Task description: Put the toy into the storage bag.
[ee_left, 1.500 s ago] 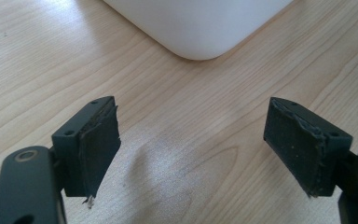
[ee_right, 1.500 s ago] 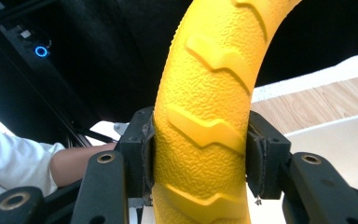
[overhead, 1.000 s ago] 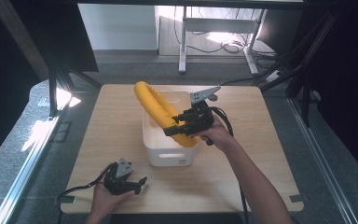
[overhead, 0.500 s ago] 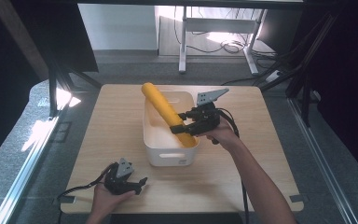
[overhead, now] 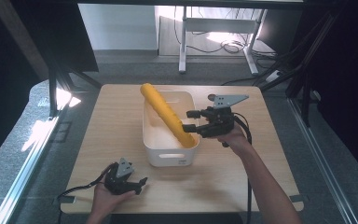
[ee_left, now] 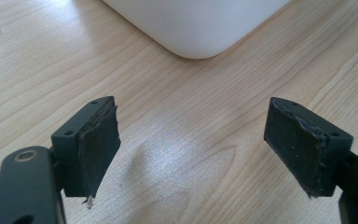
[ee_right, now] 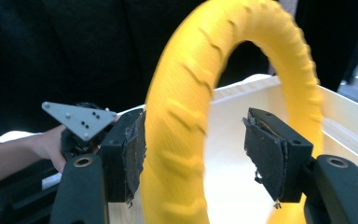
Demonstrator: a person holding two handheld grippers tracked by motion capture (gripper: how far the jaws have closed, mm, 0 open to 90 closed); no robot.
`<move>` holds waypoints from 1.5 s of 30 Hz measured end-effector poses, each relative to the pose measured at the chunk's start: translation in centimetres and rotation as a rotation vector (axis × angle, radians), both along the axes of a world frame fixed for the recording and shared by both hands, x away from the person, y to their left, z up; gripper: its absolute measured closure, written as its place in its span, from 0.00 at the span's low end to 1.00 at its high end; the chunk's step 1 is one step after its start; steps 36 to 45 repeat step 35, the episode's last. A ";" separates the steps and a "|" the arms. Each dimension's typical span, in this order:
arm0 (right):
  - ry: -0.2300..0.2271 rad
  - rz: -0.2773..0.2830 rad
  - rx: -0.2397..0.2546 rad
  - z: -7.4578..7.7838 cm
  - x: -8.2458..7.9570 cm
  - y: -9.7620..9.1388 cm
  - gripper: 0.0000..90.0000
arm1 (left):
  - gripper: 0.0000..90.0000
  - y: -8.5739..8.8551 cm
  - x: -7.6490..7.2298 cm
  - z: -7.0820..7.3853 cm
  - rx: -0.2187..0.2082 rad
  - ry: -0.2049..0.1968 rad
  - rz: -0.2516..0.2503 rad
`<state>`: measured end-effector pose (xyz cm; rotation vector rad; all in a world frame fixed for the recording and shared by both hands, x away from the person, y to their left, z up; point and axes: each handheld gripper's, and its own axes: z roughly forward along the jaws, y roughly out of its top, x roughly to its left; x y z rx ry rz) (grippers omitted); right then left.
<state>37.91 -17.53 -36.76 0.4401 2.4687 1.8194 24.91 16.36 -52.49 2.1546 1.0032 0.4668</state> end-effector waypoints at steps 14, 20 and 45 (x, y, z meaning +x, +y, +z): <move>-0.028 -0.176 -0.031 -4.3 -2.5 -6.3 0.42 | 0.20 0.0 0.0 0.0 0.003 0.000 0.001; -0.002 -0.225 -0.049 -7.0 -3.3 -8.2 0.42 | 0.20 0.0 0.0 0.0 -0.002 0.000 0.005; -0.018 -0.259 -0.063 -8.0 -4.0 -8.3 0.41 | 0.20 0.0 0.1 0.0 0.001 0.001 -0.001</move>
